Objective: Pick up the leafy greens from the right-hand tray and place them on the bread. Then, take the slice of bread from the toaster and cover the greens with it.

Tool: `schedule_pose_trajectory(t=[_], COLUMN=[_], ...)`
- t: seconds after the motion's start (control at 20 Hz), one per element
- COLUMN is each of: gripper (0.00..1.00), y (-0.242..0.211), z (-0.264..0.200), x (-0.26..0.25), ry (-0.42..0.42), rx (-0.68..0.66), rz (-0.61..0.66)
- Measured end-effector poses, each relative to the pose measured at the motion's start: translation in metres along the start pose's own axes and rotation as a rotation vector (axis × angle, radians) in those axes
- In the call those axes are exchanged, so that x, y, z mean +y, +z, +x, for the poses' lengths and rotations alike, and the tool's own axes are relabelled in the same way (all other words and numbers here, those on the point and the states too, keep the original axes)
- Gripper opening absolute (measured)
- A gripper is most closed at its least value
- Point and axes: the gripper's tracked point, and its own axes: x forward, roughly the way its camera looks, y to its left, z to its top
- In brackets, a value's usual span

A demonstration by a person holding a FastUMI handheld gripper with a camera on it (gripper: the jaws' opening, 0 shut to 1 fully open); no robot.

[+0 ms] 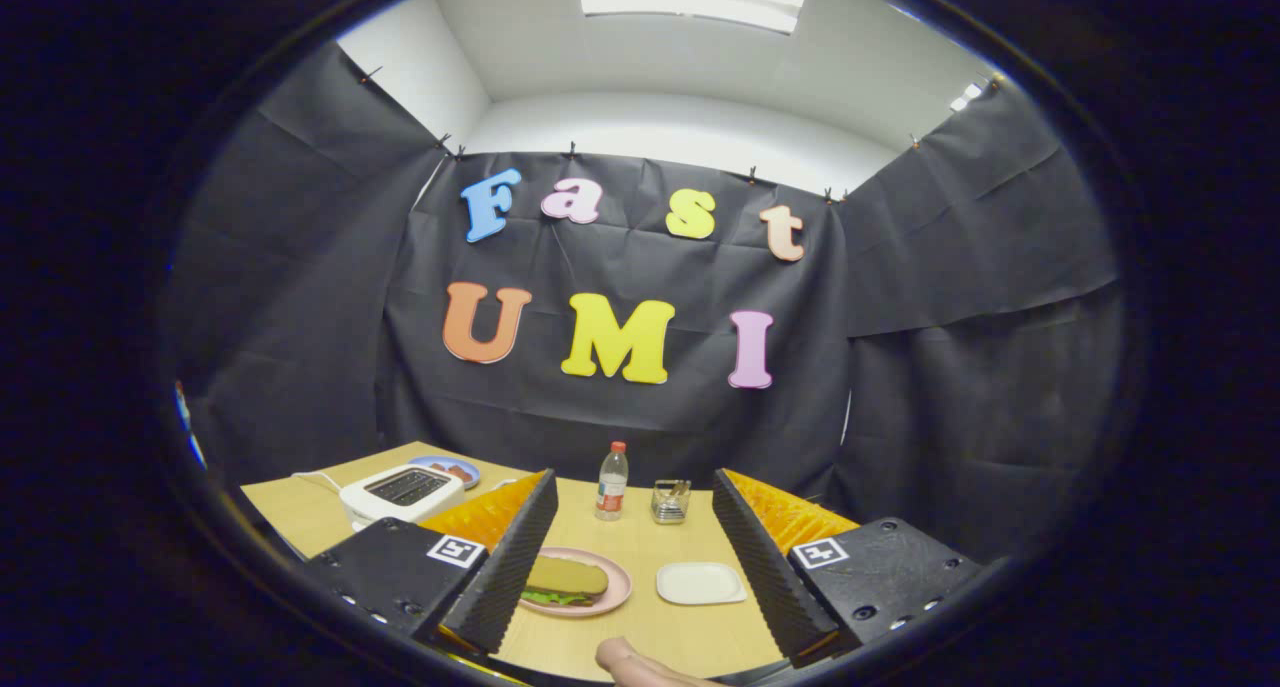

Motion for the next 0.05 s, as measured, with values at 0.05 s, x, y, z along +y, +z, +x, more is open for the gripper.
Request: schedule_pose_trajectory(t=[0.05], gripper=[0.96], y=[-0.0015], z=[0.0020], x=[0.0000], ry=[-0.009], rx=[-0.004], rz=[-0.003])
